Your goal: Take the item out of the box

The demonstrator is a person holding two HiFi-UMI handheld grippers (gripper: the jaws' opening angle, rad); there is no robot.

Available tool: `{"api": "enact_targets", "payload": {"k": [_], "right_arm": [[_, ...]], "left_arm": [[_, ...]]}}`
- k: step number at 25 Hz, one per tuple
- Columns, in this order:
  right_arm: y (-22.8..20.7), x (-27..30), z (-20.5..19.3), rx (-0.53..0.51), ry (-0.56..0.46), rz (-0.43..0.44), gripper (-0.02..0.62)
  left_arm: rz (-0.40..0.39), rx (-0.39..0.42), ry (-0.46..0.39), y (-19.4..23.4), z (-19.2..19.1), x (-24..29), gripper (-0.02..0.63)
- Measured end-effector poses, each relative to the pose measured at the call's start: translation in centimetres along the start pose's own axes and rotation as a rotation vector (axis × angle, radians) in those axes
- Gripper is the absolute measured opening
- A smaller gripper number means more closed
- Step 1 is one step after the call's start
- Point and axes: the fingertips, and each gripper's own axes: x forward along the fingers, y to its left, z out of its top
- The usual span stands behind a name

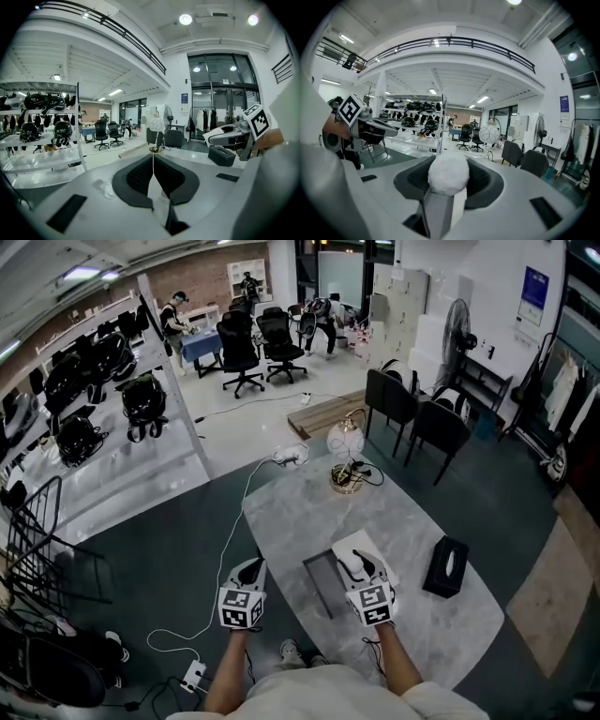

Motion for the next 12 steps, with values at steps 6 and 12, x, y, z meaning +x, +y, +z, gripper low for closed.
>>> {"api": "enact_targets", "payload": {"k": [6, 12], "right_arm": [[-0.07, -0.1, -0.18, -0.006, 0.011, -0.001, 0.178], [0.14, -0.29, -0.33, -0.014, 0.023, 0.01, 0.178]], "left_arm": [[-0.002, -0.009, 0.001, -0.16, -0.17, -0.05, 0.017], [-0.012, -0.012, 0.001, -0.58, -0.36, 0.16, 0.017]]}}
